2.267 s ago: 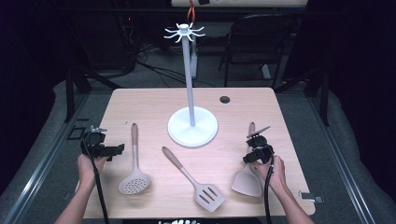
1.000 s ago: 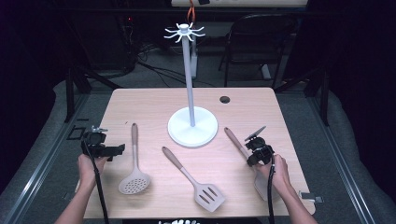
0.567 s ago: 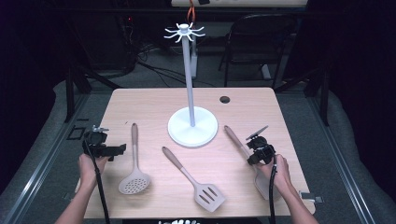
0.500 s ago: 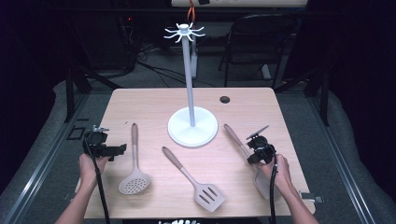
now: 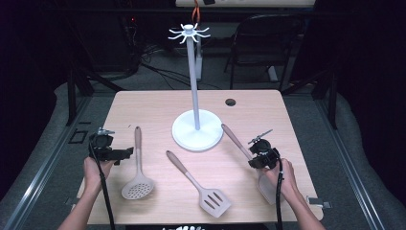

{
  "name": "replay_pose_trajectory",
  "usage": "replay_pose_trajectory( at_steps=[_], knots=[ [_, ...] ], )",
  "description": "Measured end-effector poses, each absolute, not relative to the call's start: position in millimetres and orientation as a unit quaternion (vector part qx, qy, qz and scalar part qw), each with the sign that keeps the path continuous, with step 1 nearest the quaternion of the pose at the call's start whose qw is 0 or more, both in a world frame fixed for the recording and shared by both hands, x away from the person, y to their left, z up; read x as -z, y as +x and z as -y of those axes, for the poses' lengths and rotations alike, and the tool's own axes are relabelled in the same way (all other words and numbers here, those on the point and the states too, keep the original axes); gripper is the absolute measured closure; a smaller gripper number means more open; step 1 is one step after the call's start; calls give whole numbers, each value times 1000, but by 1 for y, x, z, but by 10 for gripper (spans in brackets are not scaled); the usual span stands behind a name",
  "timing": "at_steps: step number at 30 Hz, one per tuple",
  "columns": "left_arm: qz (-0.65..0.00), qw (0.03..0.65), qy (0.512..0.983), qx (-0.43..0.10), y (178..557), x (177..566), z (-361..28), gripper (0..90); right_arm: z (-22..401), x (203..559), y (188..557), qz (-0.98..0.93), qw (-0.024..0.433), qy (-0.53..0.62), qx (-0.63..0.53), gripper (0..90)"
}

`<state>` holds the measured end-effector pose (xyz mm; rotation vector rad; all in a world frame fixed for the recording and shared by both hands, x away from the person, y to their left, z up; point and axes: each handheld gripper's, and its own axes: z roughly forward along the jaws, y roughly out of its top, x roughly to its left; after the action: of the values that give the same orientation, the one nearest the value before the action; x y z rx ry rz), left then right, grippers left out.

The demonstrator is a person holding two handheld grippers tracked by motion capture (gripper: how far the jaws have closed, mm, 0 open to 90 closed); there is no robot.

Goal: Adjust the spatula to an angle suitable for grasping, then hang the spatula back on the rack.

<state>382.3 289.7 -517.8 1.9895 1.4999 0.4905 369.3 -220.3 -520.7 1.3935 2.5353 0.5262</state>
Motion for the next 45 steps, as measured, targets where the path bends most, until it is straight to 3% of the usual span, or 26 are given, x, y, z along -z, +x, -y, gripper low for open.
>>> replay_pose_trajectory(
  at_steps=[30, 45],
  knots=[
    [-512, 344, 773, -145, 373, 504, -245, 0, 185, 508, 354, -882, 131, 400, -213, 782],
    [-480, 388, 778, -118, 378, 492, -202, 0, 167, 498, 351, -879, 156, 379, -244, 782]
  ],
)
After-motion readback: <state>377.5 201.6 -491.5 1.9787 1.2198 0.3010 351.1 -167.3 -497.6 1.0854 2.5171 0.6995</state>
